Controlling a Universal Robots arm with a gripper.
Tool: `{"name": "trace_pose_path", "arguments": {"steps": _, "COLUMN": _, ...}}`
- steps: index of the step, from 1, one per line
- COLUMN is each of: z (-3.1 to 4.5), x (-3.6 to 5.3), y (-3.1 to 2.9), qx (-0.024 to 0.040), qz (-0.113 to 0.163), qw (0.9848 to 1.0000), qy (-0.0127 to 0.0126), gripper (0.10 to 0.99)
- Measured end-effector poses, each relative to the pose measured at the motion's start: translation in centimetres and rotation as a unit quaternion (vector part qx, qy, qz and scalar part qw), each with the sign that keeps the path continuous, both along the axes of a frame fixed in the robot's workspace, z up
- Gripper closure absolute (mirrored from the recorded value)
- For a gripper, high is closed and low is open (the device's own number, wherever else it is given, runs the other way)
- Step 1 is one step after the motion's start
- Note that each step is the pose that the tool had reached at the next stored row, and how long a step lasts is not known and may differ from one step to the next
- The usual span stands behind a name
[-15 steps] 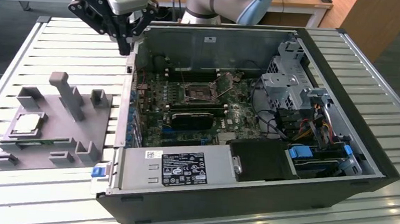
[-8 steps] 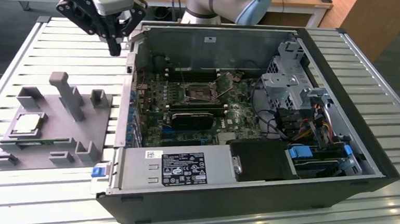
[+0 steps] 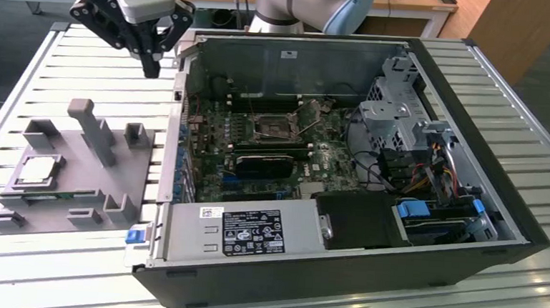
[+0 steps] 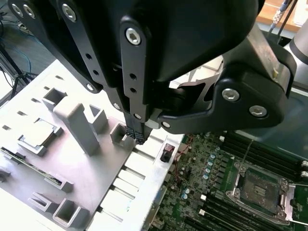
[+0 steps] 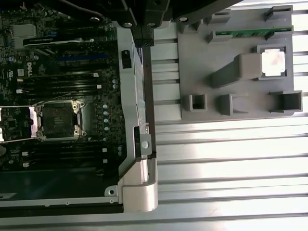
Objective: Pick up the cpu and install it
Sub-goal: 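Reach for the cpu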
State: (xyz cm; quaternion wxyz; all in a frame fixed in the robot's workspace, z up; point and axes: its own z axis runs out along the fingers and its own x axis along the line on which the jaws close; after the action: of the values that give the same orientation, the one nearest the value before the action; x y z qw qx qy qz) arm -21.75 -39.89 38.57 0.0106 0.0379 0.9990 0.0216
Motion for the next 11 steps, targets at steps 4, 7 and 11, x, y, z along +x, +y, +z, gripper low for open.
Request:
{"name": "trace_pose_path", "arguments": {"steps": 4, "z": -0.09, "x": -0.22, "y": 0.0, "qx": 0.0, "qz": 0.0, "qw": 1.0, "qy": 0.0013, "gripper": 0.98}}
{"name": "trace_pose_path", "arguments": {"steps": 7, "z": -0.14, "x": -0.39, "y": 0.0, "qx": 0.0, "qz": 0.0, "qw": 1.0, "qy": 0.0016, "gripper": 0.98}}
{"name": "trace_pose_path", "arguments": {"steps": 11, "z": -0.2, "x": -0.58, "y": 0.0, "qx": -0.0001, "qz": 0.0, "qw": 1.0, "qy": 0.0021, "gripper": 0.98}}
